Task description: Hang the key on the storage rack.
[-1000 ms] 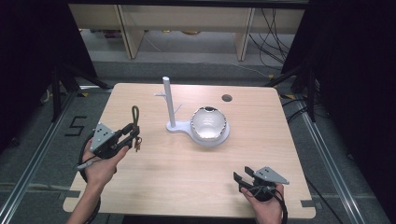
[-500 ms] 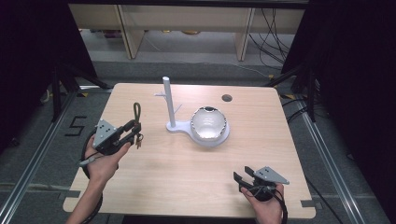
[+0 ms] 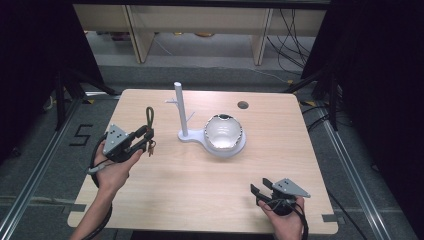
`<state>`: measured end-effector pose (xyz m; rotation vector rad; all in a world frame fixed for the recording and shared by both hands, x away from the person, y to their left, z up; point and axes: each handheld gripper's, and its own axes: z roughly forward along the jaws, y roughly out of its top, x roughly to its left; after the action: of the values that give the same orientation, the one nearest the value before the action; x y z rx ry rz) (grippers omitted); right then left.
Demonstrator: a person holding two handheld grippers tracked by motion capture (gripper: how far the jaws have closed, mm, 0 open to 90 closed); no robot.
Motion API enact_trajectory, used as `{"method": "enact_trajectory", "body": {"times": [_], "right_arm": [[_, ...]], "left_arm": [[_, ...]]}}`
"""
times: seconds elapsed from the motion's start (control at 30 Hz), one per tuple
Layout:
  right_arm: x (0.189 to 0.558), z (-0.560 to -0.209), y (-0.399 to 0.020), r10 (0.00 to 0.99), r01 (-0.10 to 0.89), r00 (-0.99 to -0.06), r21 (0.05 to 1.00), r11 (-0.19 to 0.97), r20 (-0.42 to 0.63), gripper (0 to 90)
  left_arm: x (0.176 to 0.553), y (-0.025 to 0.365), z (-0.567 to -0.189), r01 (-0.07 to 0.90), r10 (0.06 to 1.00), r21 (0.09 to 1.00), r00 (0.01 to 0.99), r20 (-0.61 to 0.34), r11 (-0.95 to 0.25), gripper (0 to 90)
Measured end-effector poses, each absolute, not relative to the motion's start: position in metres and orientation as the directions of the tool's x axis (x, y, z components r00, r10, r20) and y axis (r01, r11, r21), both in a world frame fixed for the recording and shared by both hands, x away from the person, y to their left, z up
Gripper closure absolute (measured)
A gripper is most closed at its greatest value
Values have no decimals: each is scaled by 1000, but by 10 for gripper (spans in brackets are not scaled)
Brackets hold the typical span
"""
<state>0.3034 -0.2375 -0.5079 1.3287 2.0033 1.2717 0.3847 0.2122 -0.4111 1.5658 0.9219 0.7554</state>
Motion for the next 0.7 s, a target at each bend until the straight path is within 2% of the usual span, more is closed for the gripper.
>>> {"method": "enact_trajectory", "body": {"times": [0.57,0.7], "right_arm": [[304,-508,-237,881,493,-449,864,107,147,463],[301,-506,-237,889,523,-430,846,101,159,463]], "left_arm": [[395,199,-407,163,862,982,507,-2,-94,690],[398,196,-405,160,863,982,506,2,-96,690]]}}
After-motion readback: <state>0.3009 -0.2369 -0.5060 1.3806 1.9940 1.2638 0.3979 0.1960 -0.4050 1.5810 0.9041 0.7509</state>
